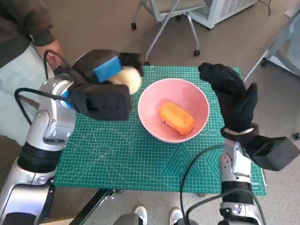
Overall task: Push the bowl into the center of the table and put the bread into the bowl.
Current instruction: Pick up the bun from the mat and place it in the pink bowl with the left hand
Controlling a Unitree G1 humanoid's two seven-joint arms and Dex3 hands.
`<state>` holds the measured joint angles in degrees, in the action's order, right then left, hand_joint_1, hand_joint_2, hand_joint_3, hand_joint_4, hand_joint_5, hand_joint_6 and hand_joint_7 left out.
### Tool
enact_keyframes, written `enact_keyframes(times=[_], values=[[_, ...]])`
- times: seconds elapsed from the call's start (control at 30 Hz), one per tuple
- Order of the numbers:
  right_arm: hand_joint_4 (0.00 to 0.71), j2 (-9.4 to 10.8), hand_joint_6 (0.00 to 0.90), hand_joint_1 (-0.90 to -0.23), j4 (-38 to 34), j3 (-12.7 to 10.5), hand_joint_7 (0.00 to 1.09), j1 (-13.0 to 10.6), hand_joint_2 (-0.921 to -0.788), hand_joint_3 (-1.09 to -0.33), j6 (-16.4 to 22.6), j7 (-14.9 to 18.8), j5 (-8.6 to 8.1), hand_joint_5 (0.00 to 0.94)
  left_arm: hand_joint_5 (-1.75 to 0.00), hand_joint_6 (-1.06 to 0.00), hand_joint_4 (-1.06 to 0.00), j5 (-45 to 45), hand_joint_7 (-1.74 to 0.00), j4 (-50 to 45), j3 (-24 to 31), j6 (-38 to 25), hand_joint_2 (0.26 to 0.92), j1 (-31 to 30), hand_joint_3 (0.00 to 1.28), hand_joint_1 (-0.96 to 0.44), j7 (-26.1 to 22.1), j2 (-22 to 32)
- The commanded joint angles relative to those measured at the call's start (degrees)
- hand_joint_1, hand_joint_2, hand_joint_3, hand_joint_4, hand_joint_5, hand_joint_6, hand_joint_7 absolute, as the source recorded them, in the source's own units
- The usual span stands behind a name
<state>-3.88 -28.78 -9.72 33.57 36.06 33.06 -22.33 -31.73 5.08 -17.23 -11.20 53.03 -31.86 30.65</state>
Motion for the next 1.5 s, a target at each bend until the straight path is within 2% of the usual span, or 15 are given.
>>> enact_keyframes(times=[0.03, 0.33, 0.53, 0.8, 0.87, 0.93, 0.97, 1.0, 1.03, 1.07, 1.1, 1.13, 1.2, 1.3, 1.5], values=[[0.191, -0.18, 0.091, -0.680, 0.85, 0.15, 0.53, -1.73, -0.921, -0.673, -1.28, -0.08, 0.04, 0.001, -1.02, -0.66, -0.79, -0.98, -1.16, 0.18, -2.29, 0.33, 0.914, 1.71, 0.02, 0.00, -0.37, -2.68], [0.191, -0.73, 0.088, -0.672, 2.73, -0.29, 0.53, -2.97, -0.921, -0.669, -1.50, -0.96, 0.50, 0.001, -1.02, -0.66, -0.77, -0.47, -1.20, 8.12, -5.56, 7.51, 0.920, 2.86, 0.02, 0.00, 3.34, -8.55], [0.192, -0.72, 0.087, -0.667, 3.31, -0.43, 0.53, -3.46, -0.921, -0.669, -1.69, -1.55, 0.38, 0.001, -1.06, -0.61, -0.73, -0.91, -1.25, 15.35, -7.28, 10.97, 0.920, 2.85, 0.06, 0.00, 5.64, -11.28], [0.191, -0.68, 0.086, -0.666, 3.92, -0.39, 0.52, -3.97, -0.921, -0.670, -1.99, -2.49, 0.64, 0.001, -1.20, -0.63, -0.70, -1.69, -1.13, 22.59, -8.38, 13.83, 0.920, 3.31, 0.07, 0.00, 8.21, -13.60], [0.191, -0.67, 0.085, -0.666, 4.06, -0.32, 0.52, -4.03, -0.921, -0.670, -2.02, -2.74, 0.82, 0.001, -1.27, -0.60, -0.68, -1.76, -1.10, 24.08, -8.47, 14.27, 0.920, 3.45, 0.09, 0.00, 8.65, -14.05], [0.191, -0.65, 0.085, -0.665, 4.09, -0.27, 0.52, -4.02, -0.921, -0.669, -2.05, -2.95, 0.94, 0.000, -1.31, -0.54, -0.58, -1.72, -1.24, 25.17, -8.48, 13.71, 0.921, 3.59, 0.16, 0.00, 8.40, -14.61], [0.191, -0.65, 0.085, -0.665, 4.06, -0.26, 0.52, -3.99, -0.921, -0.669, -2.06, -3.03, 0.97, 0.001, -1.33, -0.48, -0.57, -1.65, -1.11, 25.60, -8.45, 13.32, 0.919, 3.65, 0.17, 0.07, 8.18, -14.89], [0.192, -0.66, 0.085, -0.665, 4.07, -0.26, 0.52, -3.99, -0.921, -0.668, -2.10, -3.14, 1.00, 0.001, -1.35, -0.45, -0.55, -1.49, -0.81, 25.87, -8.38, 12.67, 0.919, 3.60, 0.18, 0.17, 7.64, -15.12], [0.192, -0.67, 0.085, -0.665, 4.07, -0.26, 0.52, -3.98, -0.921, -0.667, -2.12, -3.23, 1.01, 0.001, -1.06, -0.41, -0.52, -1.40, -0.56, 26.06, -8.33, 12.27, 0.913, 3.58, 0.17, 0.11, 7.27, -15.28], [0.192, -0.71, 0.085, -0.665, 4.08, -0.27, 0.52, -3.97, -0.921, -0.667, -2.18, -3.31, 1.00, 0.001, -0.91, -0.41, -0.53, -1.52, -0.45, 25.72, -8.37, 11.57, 0.915, 3.38, 0.16, 0.09, 6.72, -15.22], [0.192, -0.75, 0.085, -0.665, 4.08, -0.28, 0.52, -3.96, -0.921, -0.666, -2.21, -3.37, 0.99, 0.001, -0.60, -0.37, -0.41, -1.64, -0.29, 25.47, -8.40, 11.09, 0.910, 3.24, 0.12, 0.03, 6.34, -15.18], [0.193, -0.80, 0.085, -0.665, 4.13, -0.29, 0.52, -3.97, -0.921, -0.665, -2.24, -3.44, 1.00, 0.001, -0.39, -0.35, -0.34, -1.88, -0.19, 24.97, -8.53, 10.61, 0.911, 3.09, 0.10, -0.01, 5.77, -14.97], [0.193, -0.88, 0.086, -0.665, 4.25, -0.29, 0.52, -3.95, -0.921, -0.664, -2.28, -3.62, 1.07, 0.001, -0.20, -0.31, -0.23, -2.30, -0.10, 24.19, -8.78, 10.06, 0.906, 2.95, 0.07, -0.08, 4.94, -14.59], [0.193, -1.04, 0.086, -0.665, 4.25, -0.32, 0.52, -3.83, -0.921, -0.664, -2.21, -3.86, 1.29, 0.001, -0.06, -0.26, -0.14, -3.01, -0.03, 23.44, -9.17, 9.69, 0.902, 2.98, 0.04, -0.17, 4.34, -14.14], [0.195, -1.20, 0.088, -0.665, 3.33, -0.66, 0.52, -3.11, -0.921, -0.663, -1.77, -3.65, 1.29, 0.002, -0.01, -0.24, -0.08, -3.25, 0.00, 21.97, -8.51, 10.24, 0.901, 2.05, 0.02, -0.24, 5.47, -13.33]])
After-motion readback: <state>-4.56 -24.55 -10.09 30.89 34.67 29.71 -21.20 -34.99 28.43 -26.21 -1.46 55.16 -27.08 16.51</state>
